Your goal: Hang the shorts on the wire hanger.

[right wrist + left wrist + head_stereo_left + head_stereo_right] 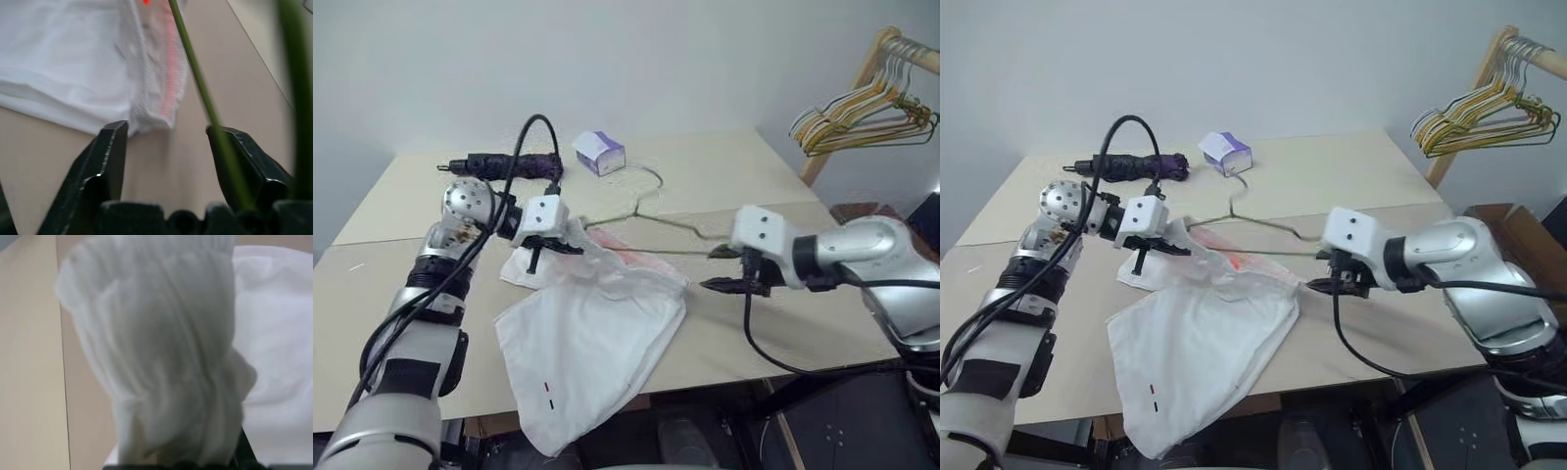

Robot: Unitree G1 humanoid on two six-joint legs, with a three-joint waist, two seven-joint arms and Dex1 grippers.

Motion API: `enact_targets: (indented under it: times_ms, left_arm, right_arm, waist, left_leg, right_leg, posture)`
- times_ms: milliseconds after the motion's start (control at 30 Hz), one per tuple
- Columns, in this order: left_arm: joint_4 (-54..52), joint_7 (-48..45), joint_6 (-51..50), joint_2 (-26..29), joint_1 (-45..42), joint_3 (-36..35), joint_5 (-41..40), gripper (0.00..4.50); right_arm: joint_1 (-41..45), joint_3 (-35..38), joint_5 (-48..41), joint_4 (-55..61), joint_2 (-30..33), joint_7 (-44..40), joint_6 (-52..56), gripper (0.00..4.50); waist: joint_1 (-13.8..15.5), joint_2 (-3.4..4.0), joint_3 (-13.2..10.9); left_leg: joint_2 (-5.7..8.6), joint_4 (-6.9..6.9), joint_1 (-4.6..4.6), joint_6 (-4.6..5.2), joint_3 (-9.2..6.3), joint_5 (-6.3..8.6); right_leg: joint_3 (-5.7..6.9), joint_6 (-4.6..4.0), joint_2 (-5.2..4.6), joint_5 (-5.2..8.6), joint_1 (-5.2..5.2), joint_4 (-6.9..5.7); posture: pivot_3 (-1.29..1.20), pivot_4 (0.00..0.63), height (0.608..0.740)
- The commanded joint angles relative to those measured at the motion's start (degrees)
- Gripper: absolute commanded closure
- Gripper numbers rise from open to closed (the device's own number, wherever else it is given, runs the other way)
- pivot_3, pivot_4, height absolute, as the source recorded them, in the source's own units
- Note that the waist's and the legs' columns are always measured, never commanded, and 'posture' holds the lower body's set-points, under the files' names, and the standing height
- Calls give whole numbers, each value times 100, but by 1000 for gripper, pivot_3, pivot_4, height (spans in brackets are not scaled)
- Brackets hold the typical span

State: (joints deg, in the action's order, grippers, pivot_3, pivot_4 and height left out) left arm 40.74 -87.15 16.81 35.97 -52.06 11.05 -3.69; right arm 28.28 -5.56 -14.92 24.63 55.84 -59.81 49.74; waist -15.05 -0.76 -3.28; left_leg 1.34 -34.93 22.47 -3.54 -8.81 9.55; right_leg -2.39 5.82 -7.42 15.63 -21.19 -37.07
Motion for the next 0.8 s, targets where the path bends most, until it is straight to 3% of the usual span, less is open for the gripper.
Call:
enact_targets:
  times_ms: [33, 67, 167, 300, 467, 667, 800]
  left_arm:
    - [-435, 59, -277, 223, 155, -299, -261, 4500]
    - [-511, 81, -316, 253, 225, -326, -284, 4500]
    - [-674, 190, -440, 283, 353, -377, -308, 4500]
    - [-810, 201, -582, 255, 416, -394, -339, 4500]
    - [-897, 279, -667, 234, 443, -378, -350, 4500]
    - [-925, 309, -697, 244, 447, -376, -351, 4500]
    - [-950, 305, -714, 286, 441, -385, -357, 4500]
  right_arm:
    - [-323, 751, -172, -144, 72, 200, -28, 310]
    - [-467, 931, -280, -179, -4, 240, 36, 11]
    - [-985, 1174, -472, -164, -337, 429, -54, 11]
    - [-1068, 1294, -1093, -26, -1512, 1141, 635, 11]
    - [-1066, 703, -1142, 82, -2776, 2061, 836, 11]
    - [-865, 29, -721, -540, -3492, 2819, 672, 11]
    - [-866, 10, -643, -780, -3706, 3062, 571, 1303]
  waist:
    - [-6, 0, 0]
    - [1, 0, 0]
    - [13, -1, 1]
    - [-20, -3, 2]
    - [-10, -1, 3]
    - [13, -1, 3]
    - [17, -1, 3]
  left_leg:
    - [0, 0, -4, 0, 1, 0]
    - [-1, 2, -4, 1, 1, 0]
    - [-1, 0, -7, 1, -1, 0]
    - [-1, -4, -13, 1, -1, -1]
    - [-2, 0, -15, 2, -10, -1]
    - [1, 0, -15, 1, -14, -1]
    - [2, -1, -15, 1, -16, -1]
  right_leg:
    - [-1, 0, 0, 0, 0, -2]
    - [-1, 0, 0, 0, 0, -3]
    - [1, 0, 1, 0, 7, -3]
    - [0, 0, 1, 0, 12, -5]
    - [1, 0, 6, -1, 12, -8]
    - [1, 0, 6, -1, 13, -8]
    - [1, 1, 6, -1, 13, -7]
  posture:
    - [-214, 0, 740]
    - [-214, 0, 740]
    - [-208, 0, 740]
    - [-209, 0, 740]
    - [-206, 0, 740]
    - [-196, 0, 740]
    - [-189, 0, 740]
